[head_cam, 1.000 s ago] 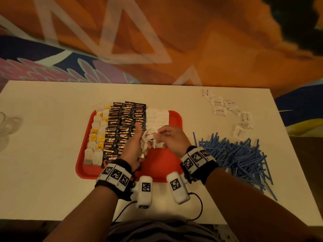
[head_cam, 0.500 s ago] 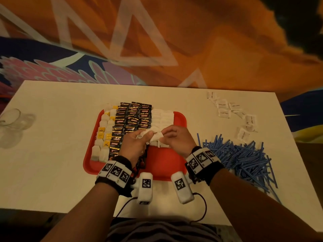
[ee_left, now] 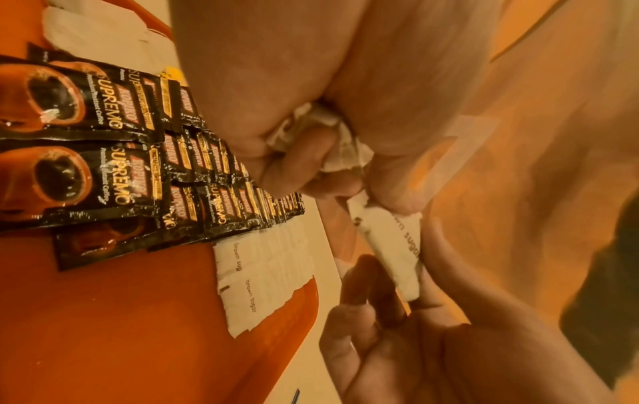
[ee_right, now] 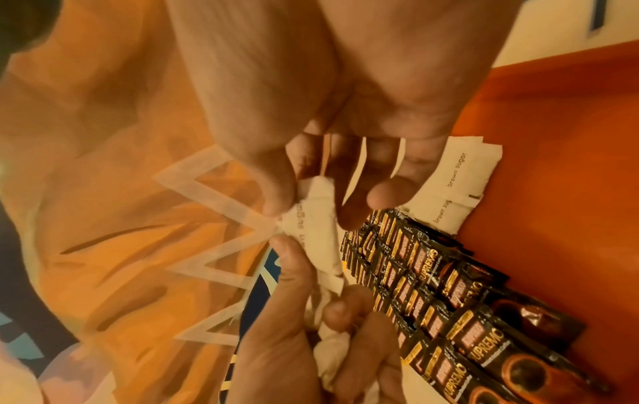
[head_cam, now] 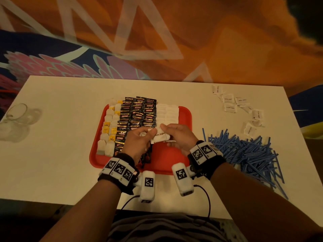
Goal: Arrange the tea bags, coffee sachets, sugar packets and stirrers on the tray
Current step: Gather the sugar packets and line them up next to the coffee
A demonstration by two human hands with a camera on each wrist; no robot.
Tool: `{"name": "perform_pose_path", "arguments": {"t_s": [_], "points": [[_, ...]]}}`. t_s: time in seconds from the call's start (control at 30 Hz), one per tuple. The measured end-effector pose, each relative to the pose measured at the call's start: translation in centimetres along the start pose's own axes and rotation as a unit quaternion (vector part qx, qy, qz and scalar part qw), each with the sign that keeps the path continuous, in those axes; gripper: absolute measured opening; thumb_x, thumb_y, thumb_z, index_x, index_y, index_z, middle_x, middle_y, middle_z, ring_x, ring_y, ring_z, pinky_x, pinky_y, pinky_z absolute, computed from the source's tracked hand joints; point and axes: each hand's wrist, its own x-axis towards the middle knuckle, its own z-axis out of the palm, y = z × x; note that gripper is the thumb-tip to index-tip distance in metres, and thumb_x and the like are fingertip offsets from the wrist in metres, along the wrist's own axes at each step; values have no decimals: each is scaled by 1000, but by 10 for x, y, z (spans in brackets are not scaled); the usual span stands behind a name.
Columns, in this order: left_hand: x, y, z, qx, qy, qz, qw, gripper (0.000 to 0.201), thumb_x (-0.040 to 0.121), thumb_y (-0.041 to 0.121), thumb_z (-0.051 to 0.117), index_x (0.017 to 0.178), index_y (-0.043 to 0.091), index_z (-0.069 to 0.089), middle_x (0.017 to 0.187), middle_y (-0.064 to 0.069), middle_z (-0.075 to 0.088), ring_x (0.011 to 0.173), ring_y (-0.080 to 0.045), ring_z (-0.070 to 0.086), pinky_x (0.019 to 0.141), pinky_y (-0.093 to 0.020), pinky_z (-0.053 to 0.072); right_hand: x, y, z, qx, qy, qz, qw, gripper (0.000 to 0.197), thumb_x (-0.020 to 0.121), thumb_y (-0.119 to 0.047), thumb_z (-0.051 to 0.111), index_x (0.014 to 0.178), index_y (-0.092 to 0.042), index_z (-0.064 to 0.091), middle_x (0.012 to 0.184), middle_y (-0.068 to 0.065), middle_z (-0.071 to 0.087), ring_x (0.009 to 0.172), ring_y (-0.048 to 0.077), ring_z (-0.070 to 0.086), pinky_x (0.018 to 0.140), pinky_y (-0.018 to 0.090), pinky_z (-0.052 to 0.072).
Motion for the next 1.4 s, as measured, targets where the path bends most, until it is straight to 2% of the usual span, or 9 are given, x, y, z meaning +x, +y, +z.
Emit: {"name": "perform_pose_path", "arguments": {"t_s": [0.13,0.3,0.47,0.57,0.73,0.93,1.13,1.27,1.4], "points": [[3,1,-4,2,13,13,1000,14,92,23,71,79,18,74,56,-1,53,44,-11,41,43,-23,34,2,6,3,32,21,4,999,22,92,-32,66,89,-11,72,93,6,71,80,16,61,54,24,47],[7,0,-7,-8,16,-3,1000,19,93,26,69,75,20,72,52,2,52,45,-12,41,41,-23,32,-1,14,3,-37,-1,-37,999,8,83,-9,75,86,-7,68,74,4,70,64,10,65,52,20,47],[12,-7,-10,-16,69,-48,996,32,97,38,62,83,12,72,58,6,60,43,-7,43,39,-21,32,6,29,0,-84,38,-30,995,24,82,-13,76,99,2,68,85,10,73,66,8,68,54,19,50],[16,-11,-19,4,94,-83,992,33,96,44,61,82,16,72,67,7,61,50,-7,45,42,-20,34,16,47,-9,-125,93,-9,988,28,83,-20,76,103,-5,64,87,10,73,61,1,66,52,15,48],[18,-20,-39,12,94,-106,990,33,96,44,61,82,16,71,70,3,61,53,-8,46,40,-19,32,36,75,-19,-156,164,53,973,42,84,-27,76,119,-9,62,85,3,74,78,9,70,83,33,58],[16,-27,-65,4,94,-116,989,29,96,40,63,85,14,71,64,7,62,52,-8,46,43,-22,32,58,83,-5,-154,173,72,970,46,85,-24,75,125,-8,60,78,-2,71,80,12,70,81,31,58],[18,-31,-86,1,94,-122,988,32,95,43,63,85,14,72,66,7,61,54,-8,48,48,-24,35,70,84,7,-181,184,86,962,43,86,-28,74,124,-11,62,73,-5,70,84,13,68,87,34,56],[19,-36,-93,4,91,-128,988,34,94,46,63,87,13,72,68,5,61,54,-8,47,45,-23,34,76,83,11,-278,221,85,931,34,84,-36,73,109,-15,68,97,0,72,100,16,63,88,26,46],[19,-39,-95,15,94,-130,987,33,94,45,63,82,16,71,68,5,61,55,-8,47,46,-23,34,73,83,12,-332,247,86,906,27,81,-40,75,88,-17,62,92,-8,57,80,11,52,62,22,38]]}}
